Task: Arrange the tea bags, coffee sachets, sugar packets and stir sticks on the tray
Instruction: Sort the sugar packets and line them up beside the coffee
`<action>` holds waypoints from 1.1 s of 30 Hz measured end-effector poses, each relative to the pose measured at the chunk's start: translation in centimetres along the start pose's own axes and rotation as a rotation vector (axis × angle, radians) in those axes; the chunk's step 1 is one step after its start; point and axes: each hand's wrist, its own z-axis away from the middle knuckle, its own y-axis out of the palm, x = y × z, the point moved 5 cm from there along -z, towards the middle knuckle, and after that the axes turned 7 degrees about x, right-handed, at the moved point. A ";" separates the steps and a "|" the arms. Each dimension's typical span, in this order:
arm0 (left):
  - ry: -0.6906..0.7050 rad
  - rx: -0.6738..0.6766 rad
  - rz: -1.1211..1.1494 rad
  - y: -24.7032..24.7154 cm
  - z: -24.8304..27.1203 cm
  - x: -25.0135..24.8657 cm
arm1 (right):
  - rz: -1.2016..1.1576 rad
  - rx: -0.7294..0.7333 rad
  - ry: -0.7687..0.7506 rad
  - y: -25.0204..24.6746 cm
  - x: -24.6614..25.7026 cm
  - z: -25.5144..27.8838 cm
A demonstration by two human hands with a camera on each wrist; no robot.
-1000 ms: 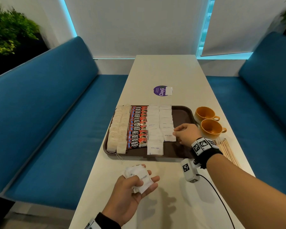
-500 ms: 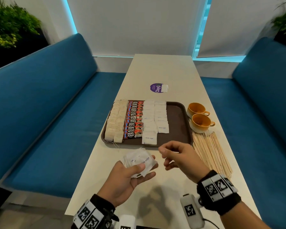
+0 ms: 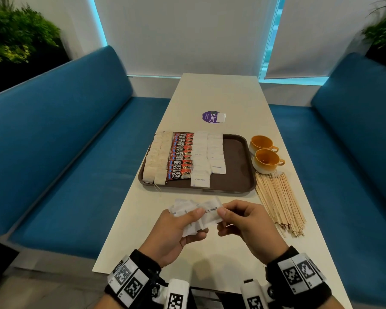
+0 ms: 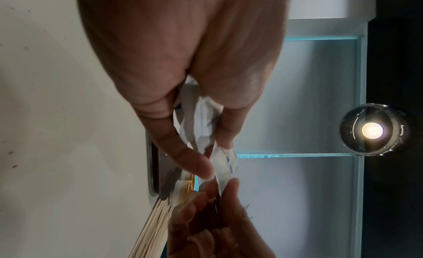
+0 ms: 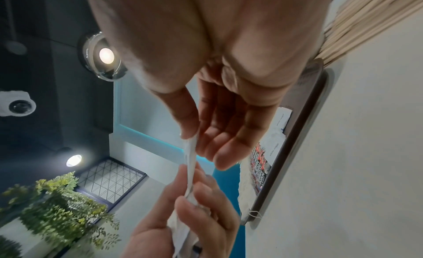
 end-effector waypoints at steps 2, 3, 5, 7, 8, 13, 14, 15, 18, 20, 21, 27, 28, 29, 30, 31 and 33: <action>0.009 -0.023 0.041 0.1 0.1 -0.1 | -0.019 -0.003 0.010 0.0 -0.2 0.1; 0.011 -0.030 0.063 0.1 0.2 -0.2 | -0.020 -0.008 0.009 0.0 -0.2 0.2; -0.006 -0.049 0.121 0.1 0.3 -0.2 | -0.010 -0.033 -0.006 0.1 -0.1 0.3; -0.042 -0.056 0.182 0.0 0.5 -0.1 | -0.008 -0.069 -0.044 0.0 0.5 0.4; -0.068 -0.049 0.207 0.0 0.6 0.0 | -0.009 -0.086 -0.067 0.0 0.8 0.5; -0.180 0.074 0.235 0.6 0.9 0.7 | 0.016 -0.069 -0.185 0.0 2.0 0.6; -0.166 0.102 0.230 0.8 0.8 0.6 | 0.043 -0.054 -0.196 0.0 2.0 0.6; -0.136 0.120 0.217 0.8 0.7 0.4 | 0.066 -0.036 -0.203 0.0 2.1 0.6; -0.021 0.171 0.133 0.4 0.2 -0.2 | 0.099 0.000 -0.201 0.0 2.0 0.5; 0.027 0.154 0.111 0.2 0.0 -0.6 | 0.046 0.012 -0.187 -0.1 1.6 0.4; 0.048 0.135 0.099 0.0 0.0 -0.7 | 0.001 0.024 -0.179 -0.1 1.4 0.3; 0.080 0.108 0.040 0.1 -0.2 -0.4 | 0.086 0.002 -0.183 0.3 1.3 0.0; 0.073 0.105 0.045 0.2 -0.2 -0.3 | 0.132 -0.010 -0.186 0.3 1.4 0.0; 0.068 0.101 0.051 0.2 -0.1 -0.3 | 0.169 -0.015 -0.185 0.4 1.5 0.0; 0.061 0.093 0.053 0.3 -0.1 -0.3 | 0.200 -0.015 -0.183 0.4 1.6 0.0; 0.055 0.074 0.039 0.2 0.0 -0.4 | 0.231 -0.012 -0.180 0.4 1.7 0.0; 0.059 0.023 -0.036 0.0 0.0 -0.5 | 0.301 -0.003 -0.177 0.4 1.9 0.1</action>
